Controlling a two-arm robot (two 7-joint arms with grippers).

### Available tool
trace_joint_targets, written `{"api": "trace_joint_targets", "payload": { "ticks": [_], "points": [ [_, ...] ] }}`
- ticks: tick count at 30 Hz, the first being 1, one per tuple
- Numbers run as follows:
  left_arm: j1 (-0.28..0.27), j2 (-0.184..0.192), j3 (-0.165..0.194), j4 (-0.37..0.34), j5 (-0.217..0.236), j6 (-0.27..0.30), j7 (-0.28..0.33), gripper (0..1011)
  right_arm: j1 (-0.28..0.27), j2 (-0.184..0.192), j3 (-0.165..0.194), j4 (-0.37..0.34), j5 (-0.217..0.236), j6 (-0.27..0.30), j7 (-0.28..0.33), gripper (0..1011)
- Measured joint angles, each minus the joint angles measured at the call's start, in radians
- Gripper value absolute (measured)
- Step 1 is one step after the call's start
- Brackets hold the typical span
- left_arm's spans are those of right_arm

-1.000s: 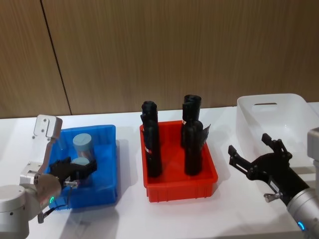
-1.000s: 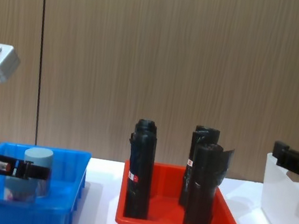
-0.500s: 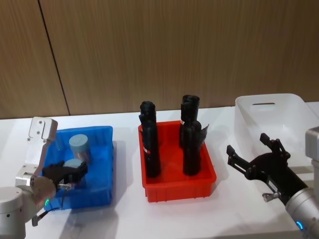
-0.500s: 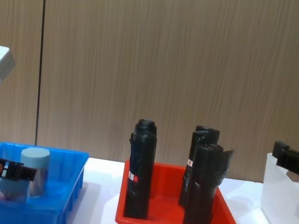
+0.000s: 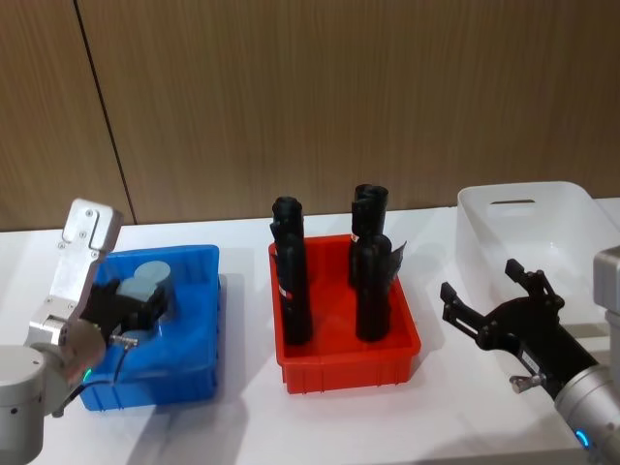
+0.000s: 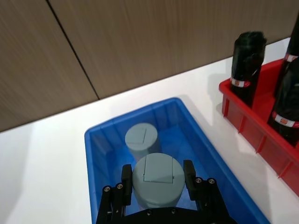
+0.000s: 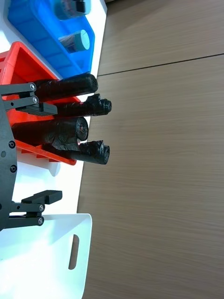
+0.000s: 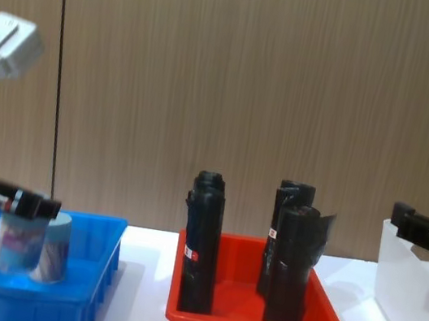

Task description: Pick the cotton swabs from the blue box and place them into the white box.

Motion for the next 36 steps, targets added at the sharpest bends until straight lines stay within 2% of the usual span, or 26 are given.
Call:
{"api": "trace_joint_targets", "payload": {
  "ticks": [10,16,27,36],
  "points": [
    [0.004,0.011,0.002,-0.081,0.049,-0.076,-0.067,665,0.000,0.000,0.000,0.000,0.000,0.000,0.000,1002],
    [0.001,0.011,0.003,-0.109,0.048,-0.117,-0.114,664,0.000,0.000,0.000,0.000,0.000,0.000,0.000,1002],
    [-0.021,-0.008,0.004,-0.140,-0.021,-0.181,-0.227,664,0.000,0.000,0.000,0.000,0.000,0.000,0.000,1002],
    [-0.045,-0.024,0.004,-0.145,-0.077,-0.180,-0.286,664,0.000,0.000,0.000,0.000,0.000,0.000,0.000,1002]
  ]
}}
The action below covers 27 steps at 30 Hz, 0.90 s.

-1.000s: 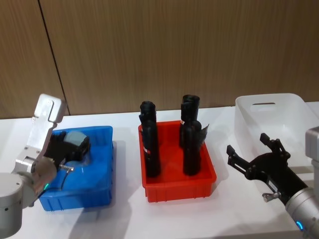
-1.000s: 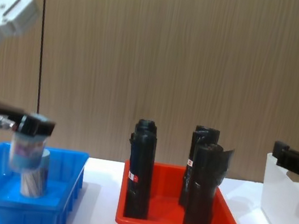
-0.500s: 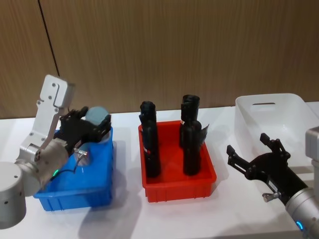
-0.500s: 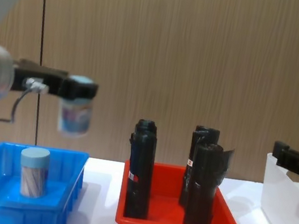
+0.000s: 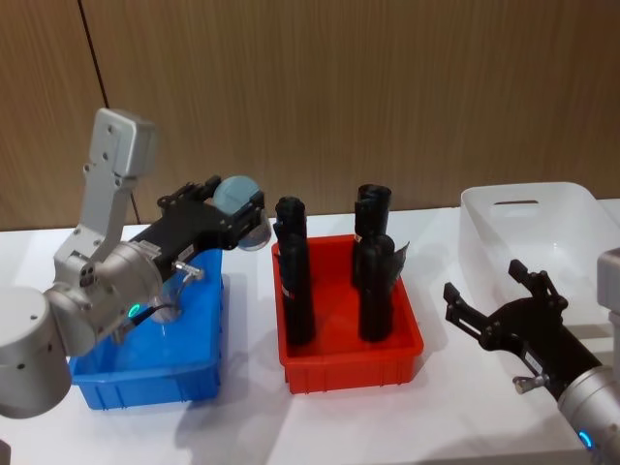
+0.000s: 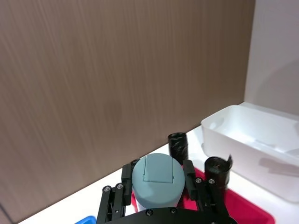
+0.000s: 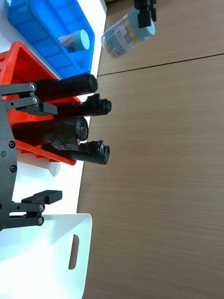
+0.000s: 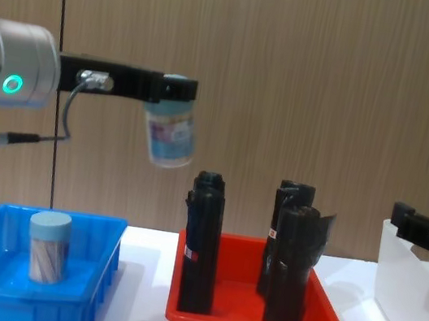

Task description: Pick the cotton swabs from the blue box and place them into the white box.

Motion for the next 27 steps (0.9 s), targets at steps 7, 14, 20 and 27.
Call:
{"api": "trace_joint_targets", "payload": {
  "ticks": [7,14,20,27],
  "points": [
    [-0.031,-0.017,0.001,0.003,-0.032,0.050,-0.037,665,0.000,0.000,0.000,0.000,0.000,0.000,0.000,1002],
    [-0.064,-0.033,0.007,0.016,-0.038,0.110,-0.069,664,0.000,0.000,0.000,0.000,0.000,0.000,0.000,1002],
    [-0.093,-0.048,0.015,0.031,-0.034,0.151,-0.098,664,0.000,0.000,0.000,0.000,0.000,0.000,0.000,1002],
    [-0.133,-0.069,0.028,0.060,-0.022,0.188,-0.162,665,0.000,0.000,0.000,0.000,0.000,0.000,0.000,1002]
  ]
}}
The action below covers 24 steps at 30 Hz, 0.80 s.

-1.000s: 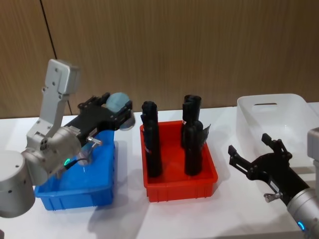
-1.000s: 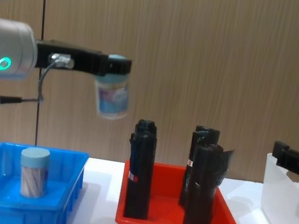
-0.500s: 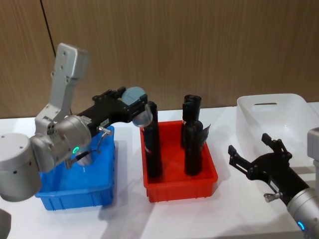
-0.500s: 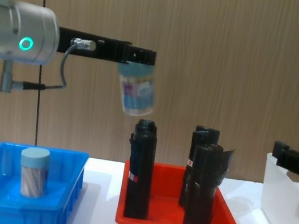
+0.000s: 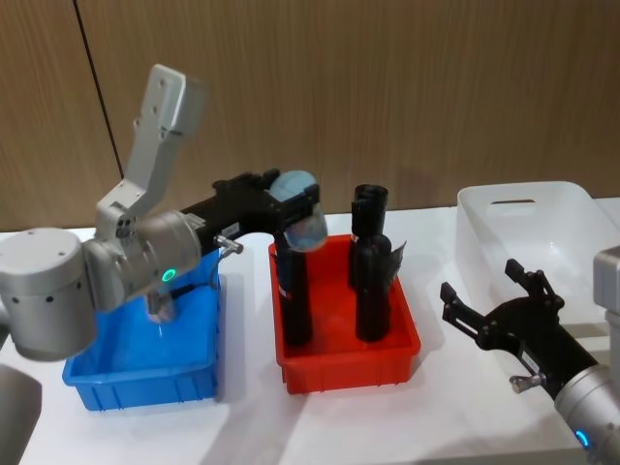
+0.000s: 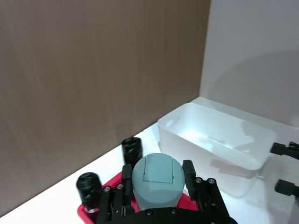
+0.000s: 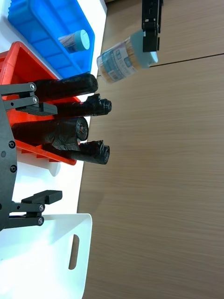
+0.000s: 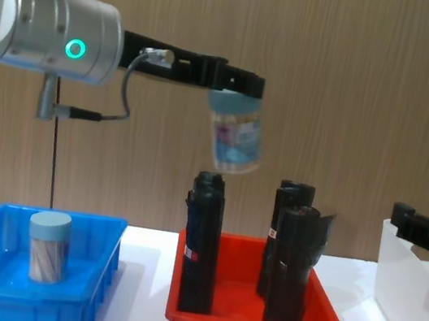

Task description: Pick the cotton swabs from the blue box and place them into the white box.

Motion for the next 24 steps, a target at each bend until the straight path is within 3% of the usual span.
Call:
{"api": "trace_joint_targets", "payload": {
  "ticks": [11,24],
  "points": [
    [-0.054,-0.024,0.019,0.045,0.022,0.028,-0.108,665,0.000,0.000,0.000,0.000,0.000,0.000,0.000,1002],
    [-0.083,-0.036,0.028,0.070,0.032,0.048,-0.159,665,0.000,0.000,0.000,0.000,-0.001,0.001,0.001,1002]
  ]
}}
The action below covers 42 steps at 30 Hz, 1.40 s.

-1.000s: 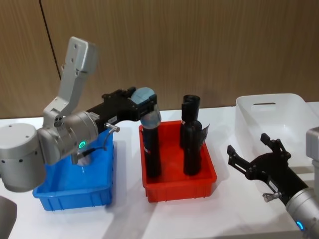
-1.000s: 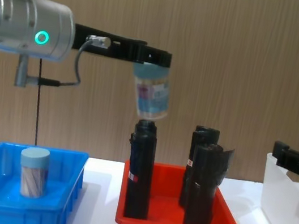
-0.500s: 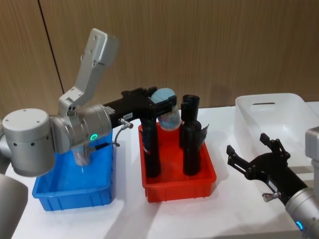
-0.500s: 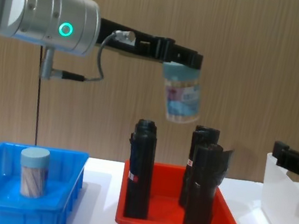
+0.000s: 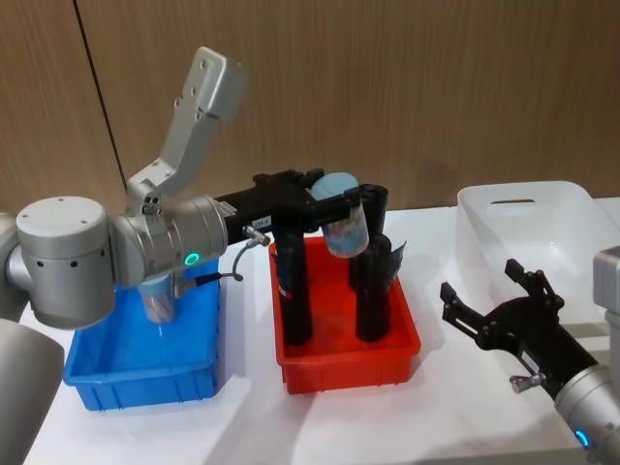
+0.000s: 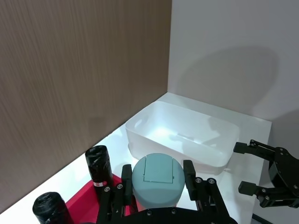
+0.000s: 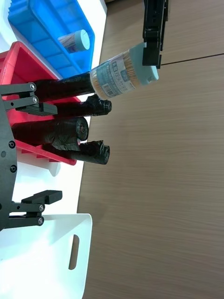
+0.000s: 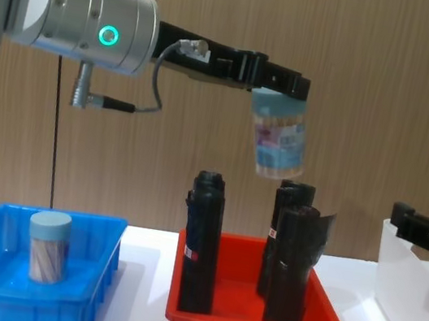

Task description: Pick the cotton swabs from the blue box and place them into the white box.

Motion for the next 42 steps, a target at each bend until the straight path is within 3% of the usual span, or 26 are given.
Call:
{"api": "trace_joint_targets", "payload": {
  "ticks": [12,30,42],
  "points": [
    [-0.010,-0.004,0.003,0.008,0.003,0.006,-0.017,664,0.023,-0.005,-0.007,0.002,-0.061,0.033,0.023,1002],
    [-0.014,-0.006,0.005,0.011,0.005,0.009,-0.025,665,0.127,-0.041,-0.026,0.041,-0.172,0.128,0.150,1002],
    [-0.015,-0.006,0.005,0.012,0.005,0.009,-0.027,665,0.199,-0.074,-0.034,0.089,-0.199,0.190,0.201,1002]
  ]
}}
